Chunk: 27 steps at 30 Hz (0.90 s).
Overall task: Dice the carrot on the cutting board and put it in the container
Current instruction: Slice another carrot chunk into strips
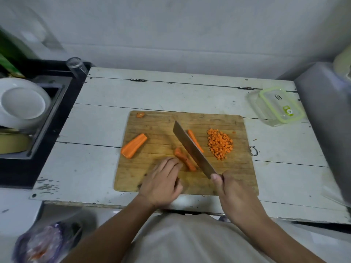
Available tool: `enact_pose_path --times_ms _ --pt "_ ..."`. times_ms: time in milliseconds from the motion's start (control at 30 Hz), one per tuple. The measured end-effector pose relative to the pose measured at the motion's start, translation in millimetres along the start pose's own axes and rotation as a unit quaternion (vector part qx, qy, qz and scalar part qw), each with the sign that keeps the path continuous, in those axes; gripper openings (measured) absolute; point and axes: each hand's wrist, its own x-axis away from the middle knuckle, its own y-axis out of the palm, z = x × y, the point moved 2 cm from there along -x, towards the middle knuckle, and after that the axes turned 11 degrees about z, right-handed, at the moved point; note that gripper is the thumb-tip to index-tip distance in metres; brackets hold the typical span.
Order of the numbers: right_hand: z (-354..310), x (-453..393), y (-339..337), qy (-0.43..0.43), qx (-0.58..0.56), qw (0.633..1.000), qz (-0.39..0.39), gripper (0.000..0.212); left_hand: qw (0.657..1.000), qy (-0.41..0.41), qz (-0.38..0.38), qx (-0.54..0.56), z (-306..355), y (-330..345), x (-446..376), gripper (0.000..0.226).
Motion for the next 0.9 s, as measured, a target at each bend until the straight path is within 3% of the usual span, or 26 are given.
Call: enact_pose_path --times_ms 200,333,500,900 --pt "-6 9 14 -0.020 0.049 0.998 -0.013 0.066 0.998 0.018 -0.045 -0.031 3 1 -3 0.067" --pt "-7 8 12 -0.022 0.062 0.998 -0.012 0.060 0.998 0.009 -0.056 -0.040 4 2 -4 0.070" --pt "-6 7 14 -0.033 0.065 0.997 -0.014 0.068 0.997 0.006 -0.068 -0.045 4 1 -5 0.071" --pt "1 8 10 0.002 0.033 0.999 -0.043 0.045 0.995 -0.011 -0.099 -0.007 1 3 -7 0.068"
